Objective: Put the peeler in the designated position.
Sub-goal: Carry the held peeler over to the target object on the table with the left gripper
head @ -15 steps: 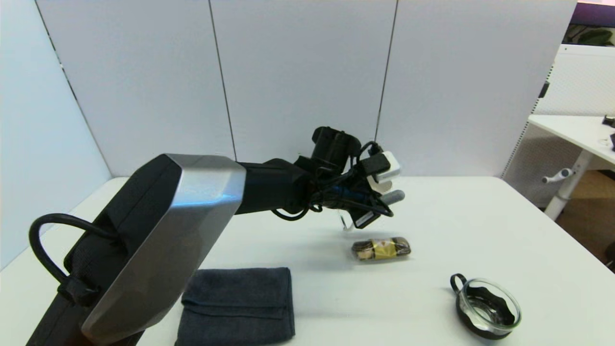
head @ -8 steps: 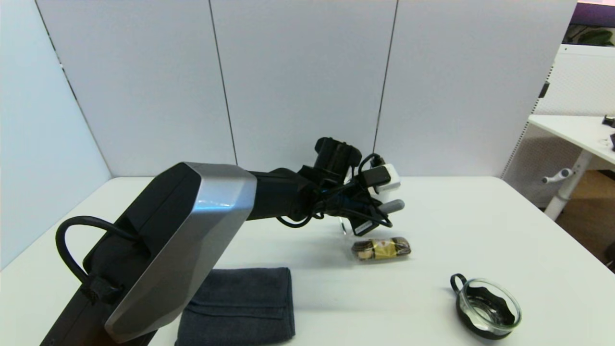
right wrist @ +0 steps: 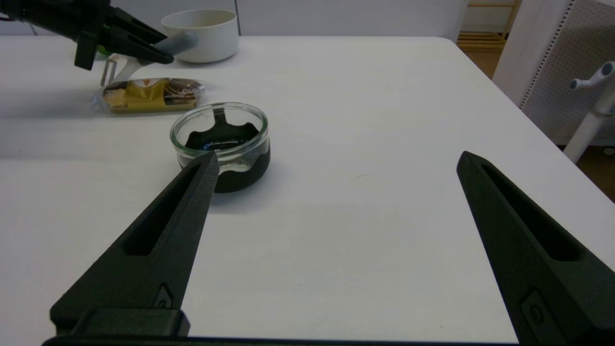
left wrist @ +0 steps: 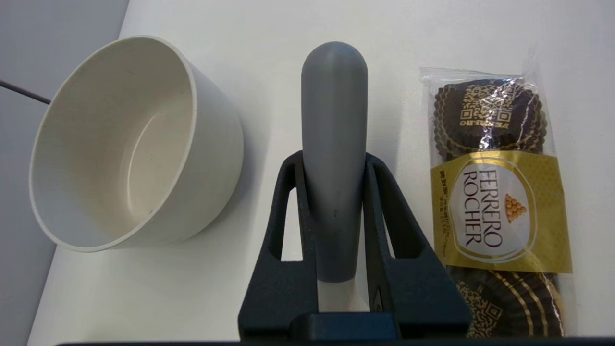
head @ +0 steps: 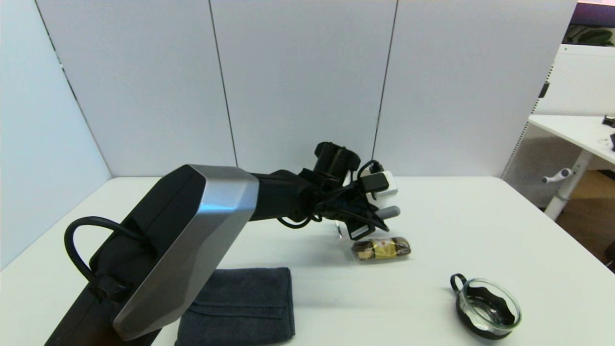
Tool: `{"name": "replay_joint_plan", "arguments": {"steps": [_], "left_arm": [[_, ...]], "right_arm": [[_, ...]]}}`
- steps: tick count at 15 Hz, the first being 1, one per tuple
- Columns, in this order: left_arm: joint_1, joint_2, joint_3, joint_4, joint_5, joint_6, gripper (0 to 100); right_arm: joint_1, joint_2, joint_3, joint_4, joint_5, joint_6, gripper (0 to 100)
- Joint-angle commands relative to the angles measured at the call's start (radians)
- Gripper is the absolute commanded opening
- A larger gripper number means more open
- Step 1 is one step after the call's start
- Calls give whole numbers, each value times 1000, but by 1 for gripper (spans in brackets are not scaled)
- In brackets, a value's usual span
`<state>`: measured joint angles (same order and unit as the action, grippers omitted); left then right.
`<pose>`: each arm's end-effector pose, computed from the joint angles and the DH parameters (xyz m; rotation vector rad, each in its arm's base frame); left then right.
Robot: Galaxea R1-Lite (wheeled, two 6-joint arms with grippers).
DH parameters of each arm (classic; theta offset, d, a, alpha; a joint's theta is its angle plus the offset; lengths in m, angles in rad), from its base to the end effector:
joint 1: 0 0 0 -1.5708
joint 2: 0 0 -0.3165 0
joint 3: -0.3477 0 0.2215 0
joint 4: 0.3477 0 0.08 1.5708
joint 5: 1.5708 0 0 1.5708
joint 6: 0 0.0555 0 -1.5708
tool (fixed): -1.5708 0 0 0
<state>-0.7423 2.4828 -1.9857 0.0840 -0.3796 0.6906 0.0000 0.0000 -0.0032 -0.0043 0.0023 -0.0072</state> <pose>0.4130 -0.4067 0.0886 0.7074 0.2027 -1.2585 0.0270 0.0001 0.0772 -0.0072 -0.0075 0.0023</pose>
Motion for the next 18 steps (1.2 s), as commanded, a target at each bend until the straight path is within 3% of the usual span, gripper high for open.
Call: {"name": "replay_joint_plan", "arguments": {"steps": [1,18], "left_arm": [[6,15,-1,2,-2,7,0],[23,47,-1,0,-2,4,0]], "right_arm": [[0,0,0,0,1,0,100],[2,0,0,0,1,0,100]]}}
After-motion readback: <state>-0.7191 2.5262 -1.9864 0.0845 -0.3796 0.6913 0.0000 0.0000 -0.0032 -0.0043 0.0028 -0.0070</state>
